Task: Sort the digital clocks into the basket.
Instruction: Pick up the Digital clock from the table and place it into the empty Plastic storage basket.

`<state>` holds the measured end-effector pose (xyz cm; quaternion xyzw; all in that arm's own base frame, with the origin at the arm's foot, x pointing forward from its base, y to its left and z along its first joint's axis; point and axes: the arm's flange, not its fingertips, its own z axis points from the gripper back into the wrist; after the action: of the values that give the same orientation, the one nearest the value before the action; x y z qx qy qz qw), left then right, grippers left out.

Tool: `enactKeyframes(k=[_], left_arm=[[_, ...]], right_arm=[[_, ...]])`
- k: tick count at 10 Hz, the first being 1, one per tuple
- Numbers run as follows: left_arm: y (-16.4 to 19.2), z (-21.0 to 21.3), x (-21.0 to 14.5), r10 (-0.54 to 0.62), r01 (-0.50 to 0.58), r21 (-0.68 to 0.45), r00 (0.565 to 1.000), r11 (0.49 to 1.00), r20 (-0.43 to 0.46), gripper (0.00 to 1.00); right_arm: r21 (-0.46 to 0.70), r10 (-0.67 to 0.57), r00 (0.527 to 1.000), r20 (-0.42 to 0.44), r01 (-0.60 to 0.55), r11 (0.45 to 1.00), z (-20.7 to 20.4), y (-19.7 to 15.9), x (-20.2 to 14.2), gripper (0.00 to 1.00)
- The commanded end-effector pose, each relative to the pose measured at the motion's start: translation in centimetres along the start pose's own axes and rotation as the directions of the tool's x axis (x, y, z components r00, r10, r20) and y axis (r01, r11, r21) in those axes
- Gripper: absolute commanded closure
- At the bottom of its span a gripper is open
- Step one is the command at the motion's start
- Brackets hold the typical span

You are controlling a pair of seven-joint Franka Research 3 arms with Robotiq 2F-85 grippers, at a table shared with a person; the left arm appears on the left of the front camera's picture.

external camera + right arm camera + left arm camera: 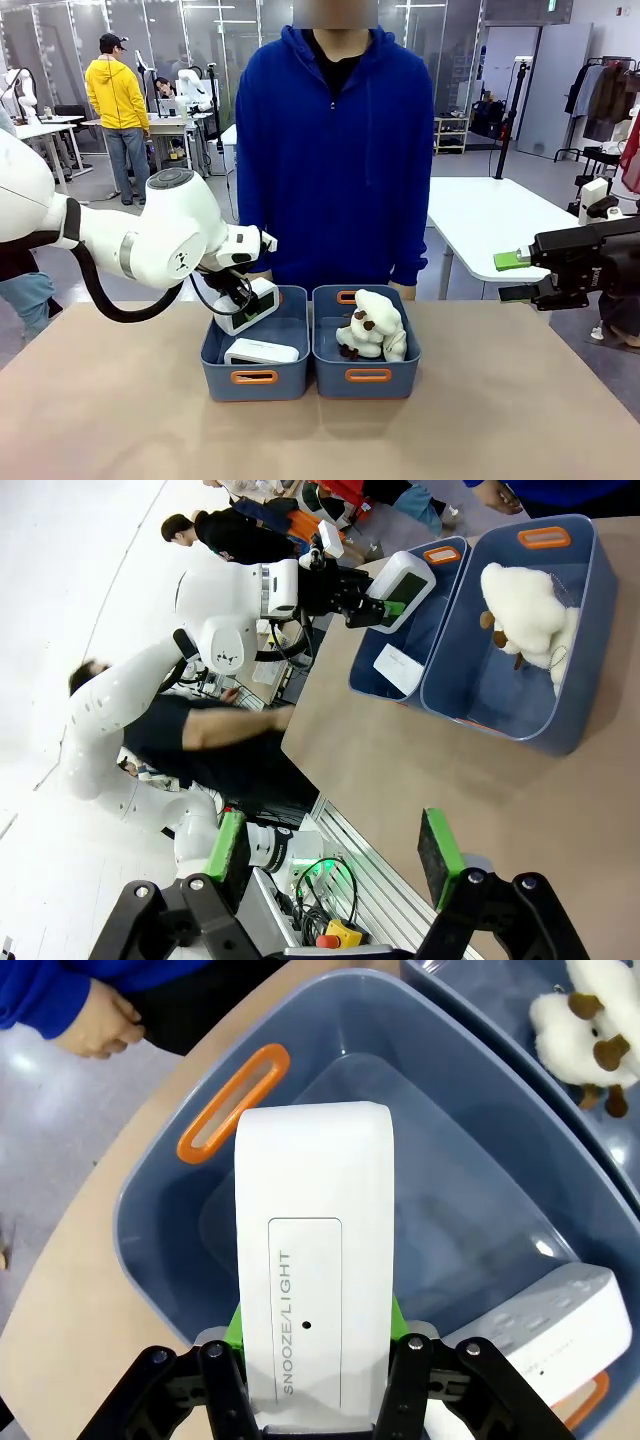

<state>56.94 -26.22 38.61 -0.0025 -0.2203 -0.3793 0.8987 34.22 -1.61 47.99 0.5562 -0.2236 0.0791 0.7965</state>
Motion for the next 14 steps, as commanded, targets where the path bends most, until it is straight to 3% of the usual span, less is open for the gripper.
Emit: enactKeyframes(k=[1,2,3,4,5,6,14], left_arm=[[-0.3,0.3,-0.2,0.021,-0.021,0.003,1.000,1.000,0.007,0.97],[-0.5,0.3,-0.4,0.032,-0.032,-0.018,0.999,0.999,0.006,0.34],[-0.4,0.5,-0.4,0.034,-0.034,-0.016,0.999,0.999,0.018,0.32],[-0.6,0.8,-0.6,0.040,-0.040,-0.019,0.999,0.999,0.016,0.17],[-0.5,0.9,-0.6,0.042,-0.042,-0.016,0.999,0.999,0.025,0.16],[-0.5,1.1,-0.6,0.049,-0.048,-0.016,0.998,0.999,0.031,0.03],[-0.3,0.7,0.1,0.025,-0.025,-0.007,1.000,1.000,0.012,0.03]], right_arm=[[0.018,0.016,1.000,0.012,-0.016,1.000,-0.2,0.0,0.1,0.14],[0.018,0.016,1.000,0.012,-0.016,1.000,-0.2,0.0,0.1,0.14],[0.018,0.016,1.000,0.012,-0.016,1.000,-0.2,0.0,0.1,0.14],[0.018,0.016,1.000,0.012,-0.016,1.000,-0.2,0.0,0.1,0.14],[0.018,0.016,1.000,0.012,-0.016,1.000,-0.2,0.0,0.1,0.14],[0.018,0.016,1.000,0.012,-0.016,1.000,-0.2,0.0,0.1,0.14],[0.018,0.016,1.000,0.012,-0.016,1.000,-0.2,0.0,0.1,0.14]])
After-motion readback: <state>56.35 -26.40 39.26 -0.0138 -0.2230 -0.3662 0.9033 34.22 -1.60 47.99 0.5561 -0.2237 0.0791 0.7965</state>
